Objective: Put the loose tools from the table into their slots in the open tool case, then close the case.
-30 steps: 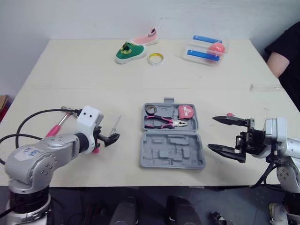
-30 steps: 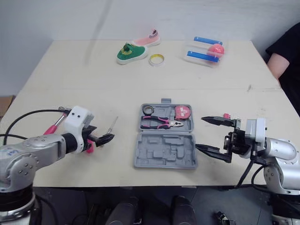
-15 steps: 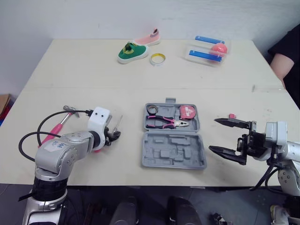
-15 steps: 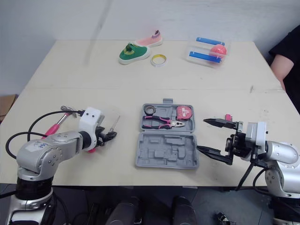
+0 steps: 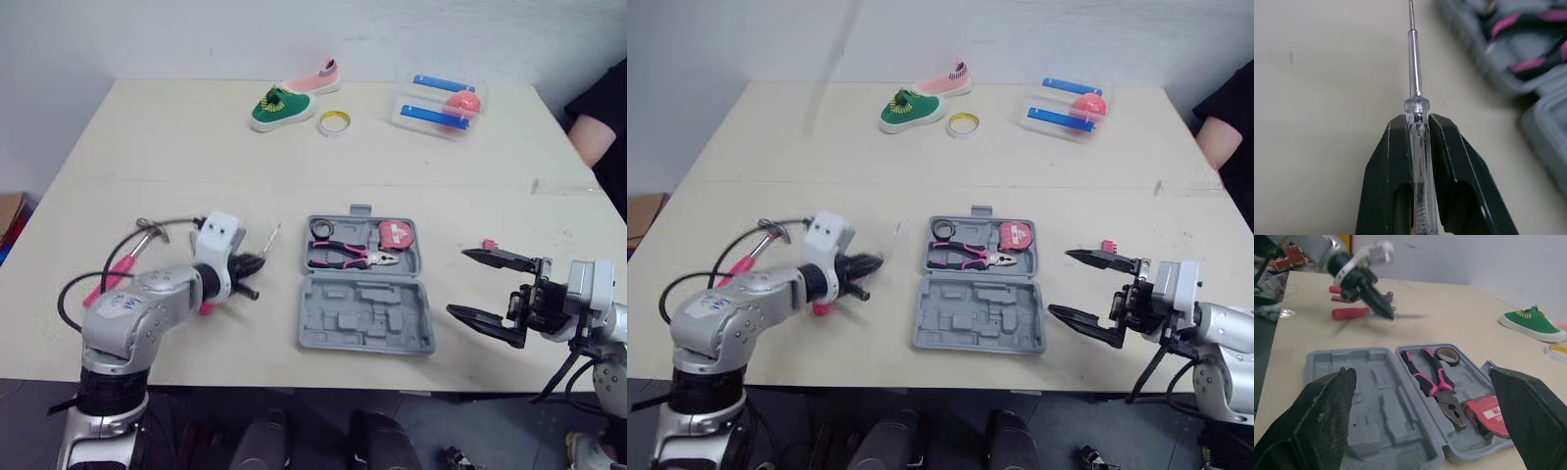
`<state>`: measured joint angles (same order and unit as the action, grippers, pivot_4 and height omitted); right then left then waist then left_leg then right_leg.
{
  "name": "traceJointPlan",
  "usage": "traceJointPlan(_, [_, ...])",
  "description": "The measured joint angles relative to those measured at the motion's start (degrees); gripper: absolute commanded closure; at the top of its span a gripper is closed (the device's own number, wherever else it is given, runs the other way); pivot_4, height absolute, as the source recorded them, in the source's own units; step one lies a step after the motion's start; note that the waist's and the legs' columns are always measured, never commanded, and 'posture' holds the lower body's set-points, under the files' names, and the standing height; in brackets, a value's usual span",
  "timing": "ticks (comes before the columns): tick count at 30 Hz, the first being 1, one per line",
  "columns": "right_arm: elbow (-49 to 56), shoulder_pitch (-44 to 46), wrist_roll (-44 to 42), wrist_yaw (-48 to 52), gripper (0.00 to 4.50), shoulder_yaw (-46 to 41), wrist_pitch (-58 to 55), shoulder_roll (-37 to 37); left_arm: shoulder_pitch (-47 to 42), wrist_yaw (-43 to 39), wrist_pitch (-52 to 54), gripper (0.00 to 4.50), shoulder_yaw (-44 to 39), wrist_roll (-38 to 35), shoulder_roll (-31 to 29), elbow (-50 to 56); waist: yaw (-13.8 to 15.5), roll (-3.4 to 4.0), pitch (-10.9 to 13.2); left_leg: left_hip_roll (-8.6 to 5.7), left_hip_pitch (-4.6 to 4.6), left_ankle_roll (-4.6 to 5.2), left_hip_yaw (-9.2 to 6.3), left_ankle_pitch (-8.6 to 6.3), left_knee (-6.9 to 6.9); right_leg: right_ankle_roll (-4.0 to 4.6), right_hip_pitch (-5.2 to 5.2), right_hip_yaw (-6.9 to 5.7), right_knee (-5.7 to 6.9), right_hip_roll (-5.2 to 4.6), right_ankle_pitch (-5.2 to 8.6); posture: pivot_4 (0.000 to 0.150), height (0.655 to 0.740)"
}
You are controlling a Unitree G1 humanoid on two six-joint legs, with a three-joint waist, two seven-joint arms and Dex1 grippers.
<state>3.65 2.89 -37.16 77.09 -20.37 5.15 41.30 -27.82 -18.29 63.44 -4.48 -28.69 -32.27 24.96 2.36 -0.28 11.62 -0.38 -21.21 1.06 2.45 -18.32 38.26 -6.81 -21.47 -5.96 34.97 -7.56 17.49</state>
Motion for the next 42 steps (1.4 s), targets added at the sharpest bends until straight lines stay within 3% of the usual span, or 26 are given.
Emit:
traceJointPlan(5, [-4.3, 0.2, 1.5, 0.5, 0.0, -0.9, 1.8, 1.3, -7.4, -20.1, -16.3, 4.44, 8.1, 2.9, -11.7, -1.3, -0.6, 0.0, 0.0, -0.01, 0.02, 0.01, 0.12, 0.0, -0.04, 0.0, -0.01, 0.01, -0.04, 0.01, 0.0, 0.15, 0.74])
traceJointPlan(7, [-6.2, 0.4, 2.1, 1.1, 0.0, -1.1, 2.5, 1.7, -13.3, -28.5, -19.8, 4.44, 16.0, 5.0, -13.2, -2.5, -0.3, 0.0, 0.0, -0.06, -0.01, 0.07, 0.12, 0.03, 0.0, -0.02, 0.01, -0.01, -0.04, 0.01, -0.01, 0.15, 0.74])
traceJointPlan(12, [-6.8, 0.3, 2.6, 1.5, 0.0, -1.4, 3.7, 2.1, -19.9, -36.9, -21.4, 4.44, 29.4, 11.1, -12.3, -4.3, -0.7, 0.0, 0.0, -0.03, -0.02, 0.11, 0.14, 0.05, -0.04, -0.05, 0.0, 0.02, -0.04, 0.04, -0.03, 0.15, 0.74])
traceJointPlan(19, [-7.1, -2.0, 2.7, 1.5, 0.0, -2.1, 4.0, 2.0, -27.2, -38.8, -17.7, 4.44, 44.0, 21.9, -5.6, -9.6, -0.9, 0.0, 0.0, -0.03, -0.03, 0.17, 0.14, 0.08, -0.02, -0.07, -0.01, 0.03, -0.03, 0.05, -0.04, 0.15, 0.74])
traceJointPlan(29, [-5.3, -4.3, 2.7, 0.9, 0.0, -2.4, 4.6, 1.9, -29.2, -36.7, -17.9, 4.44, 46.9, 31.5, 1.0, -16.8, -0.8, 0.0, 0.0, -0.04, -0.06, 0.19, 0.12, 0.09, 0.02, -0.08, -0.01, 0.02, 0.0, 0.01, -0.04, 0.15, 0.74])
traceJointPlan(42, [-4.6, -4.6, 2.7, 0.1, 0.0, -2.4, 4.7, 1.2, -29.0, -38.8, -17.9, 4.44, 47.4, 34.2, 3.7, -16.7, -0.7, 0.0, 0.0, -0.04, -0.07, 0.19, 0.11, 0.09, 0.07, -0.08, -0.01, 0.02, 0.02, 0.0, -0.04, 0.15, 0.74])
